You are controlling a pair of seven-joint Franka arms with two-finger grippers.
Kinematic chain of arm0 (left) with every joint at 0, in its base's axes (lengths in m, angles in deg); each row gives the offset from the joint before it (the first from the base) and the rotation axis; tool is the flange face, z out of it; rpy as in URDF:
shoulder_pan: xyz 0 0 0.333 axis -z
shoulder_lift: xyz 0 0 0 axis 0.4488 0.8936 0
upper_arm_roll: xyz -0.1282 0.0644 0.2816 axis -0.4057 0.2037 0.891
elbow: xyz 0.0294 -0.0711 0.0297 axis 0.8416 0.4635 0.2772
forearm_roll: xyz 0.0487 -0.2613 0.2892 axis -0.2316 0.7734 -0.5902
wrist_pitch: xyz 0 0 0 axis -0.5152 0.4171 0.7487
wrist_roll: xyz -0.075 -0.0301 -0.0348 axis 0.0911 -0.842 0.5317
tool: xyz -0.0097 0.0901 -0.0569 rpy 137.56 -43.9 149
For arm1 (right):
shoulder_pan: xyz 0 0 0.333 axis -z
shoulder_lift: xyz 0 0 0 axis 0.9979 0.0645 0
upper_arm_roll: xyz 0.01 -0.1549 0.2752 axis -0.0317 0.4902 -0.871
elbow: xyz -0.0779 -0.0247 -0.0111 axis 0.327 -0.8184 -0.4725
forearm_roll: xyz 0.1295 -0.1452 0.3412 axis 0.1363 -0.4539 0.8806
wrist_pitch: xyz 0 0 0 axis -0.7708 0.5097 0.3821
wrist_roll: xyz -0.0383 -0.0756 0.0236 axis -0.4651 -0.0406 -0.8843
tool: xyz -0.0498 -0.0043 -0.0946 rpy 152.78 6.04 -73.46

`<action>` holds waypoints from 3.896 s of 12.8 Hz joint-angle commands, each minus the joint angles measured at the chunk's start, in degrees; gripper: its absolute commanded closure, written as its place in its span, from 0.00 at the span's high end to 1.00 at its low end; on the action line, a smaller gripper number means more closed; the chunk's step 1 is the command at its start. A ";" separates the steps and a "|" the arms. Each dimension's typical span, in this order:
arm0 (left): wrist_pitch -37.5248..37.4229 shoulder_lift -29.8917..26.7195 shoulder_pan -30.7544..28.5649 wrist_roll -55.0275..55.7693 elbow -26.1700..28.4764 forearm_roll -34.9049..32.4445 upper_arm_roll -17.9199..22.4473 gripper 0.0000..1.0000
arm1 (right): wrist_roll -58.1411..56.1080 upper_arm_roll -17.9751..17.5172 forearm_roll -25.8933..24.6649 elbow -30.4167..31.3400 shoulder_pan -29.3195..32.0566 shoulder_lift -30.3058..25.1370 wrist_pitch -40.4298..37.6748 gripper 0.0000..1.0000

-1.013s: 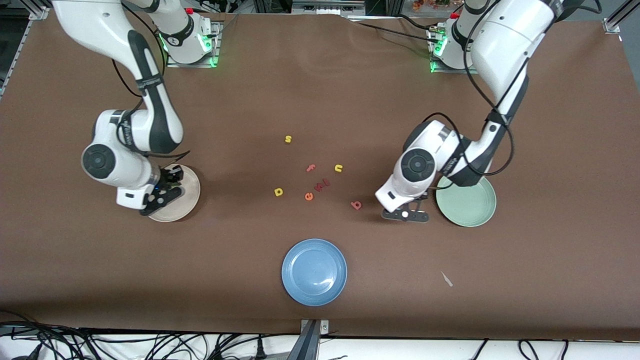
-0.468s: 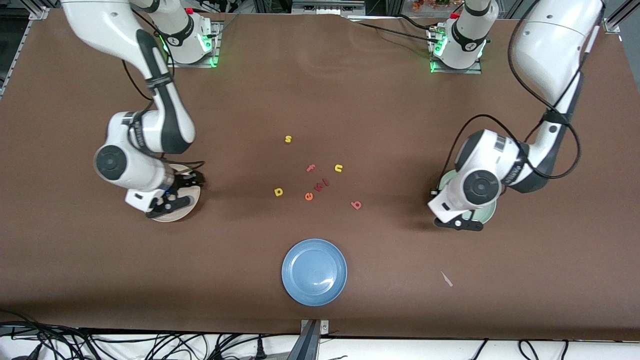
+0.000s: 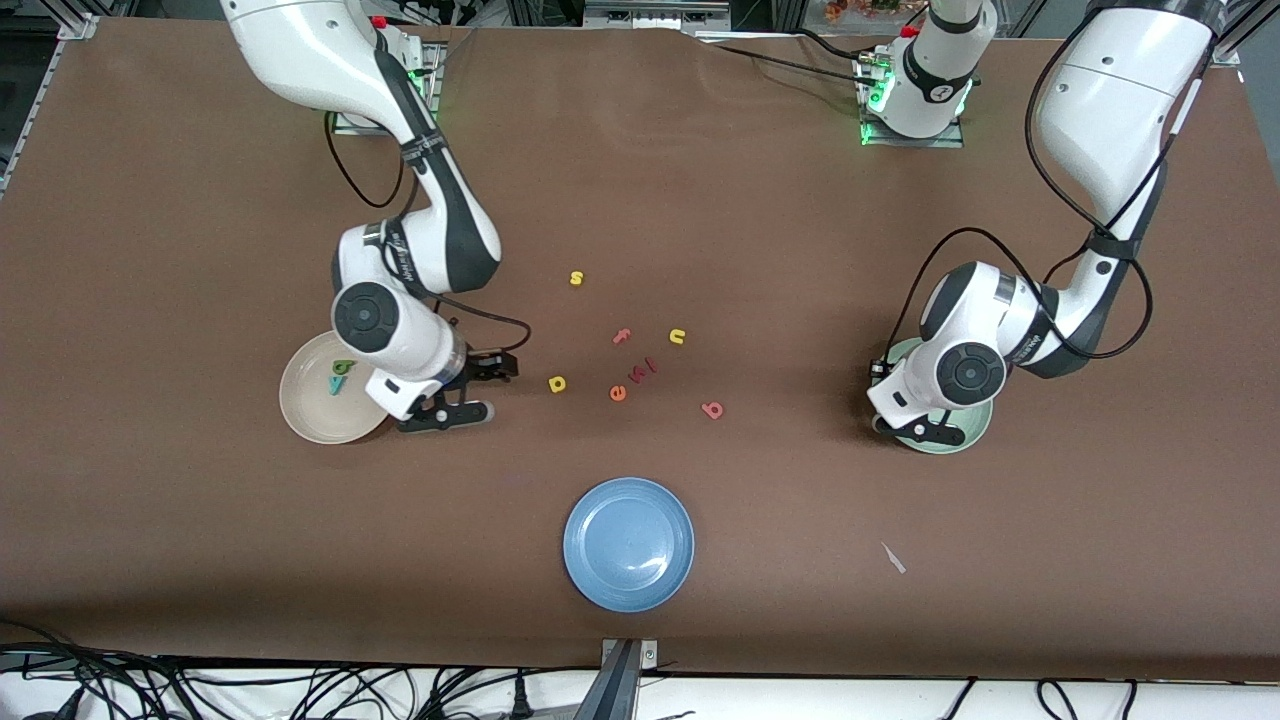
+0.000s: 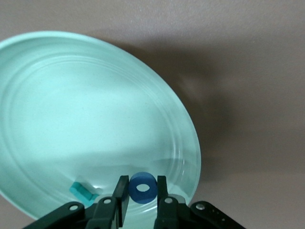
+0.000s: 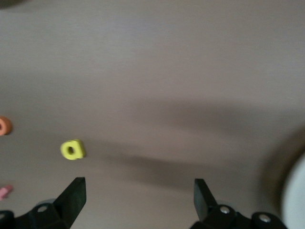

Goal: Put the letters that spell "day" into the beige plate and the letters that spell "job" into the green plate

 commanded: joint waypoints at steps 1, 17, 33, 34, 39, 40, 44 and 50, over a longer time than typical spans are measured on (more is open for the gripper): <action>1.15 -1.41 -1.80 -2.99 1.75 -1.44 -0.52 0.04 | 4.13 -1.60 2.19 -6.47 -0.50 5.84 -0.82 1.00; -6.74 -2.03 -1.28 -5.73 -7.46 -0.39 -5.09 1.00 | 9.16 -3.64 -3.43 -12.82 -4.11 12.89 0.77 0.68; -3.95 2.19 4.16 19.99 -18.02 5.03 -5.88 1.00 | 8.19 -3.64 -3.43 -11.23 -4.02 12.80 0.68 0.31; -3.77 2.89 4.96 22.63 -19.16 6.28 -5.80 1.00 | 8.19 -3.64 -3.35 -11.23 -4.02 12.80 0.68 0.25; -3.77 7.37 11.10 43.34 -26.54 6.55 -5.71 1.00 | 7.49 -3.03 -3.35 -12.02 -3.23 10.88 -1.85 0.11; -3.77 8.16 12.68 48.53 -27.42 6.55 -5.62 1.00 | 6.79 -1.46 -3.35 -12.02 -2.44 9.65 -3.78 0.09; -1.42 11.24 16.56 57.97 -28.84 6.12 -4.92 1.00 | -10.04 9.61 -2.73 -9.92 -2.35 7.44 -11.17 0.00; 3.51 14.14 19.72 62.02 -28.75 5.76 -3.52 0.58 | -27.66 19.30 -2.29 2.89 -2.26 0.07 -12.69 0.00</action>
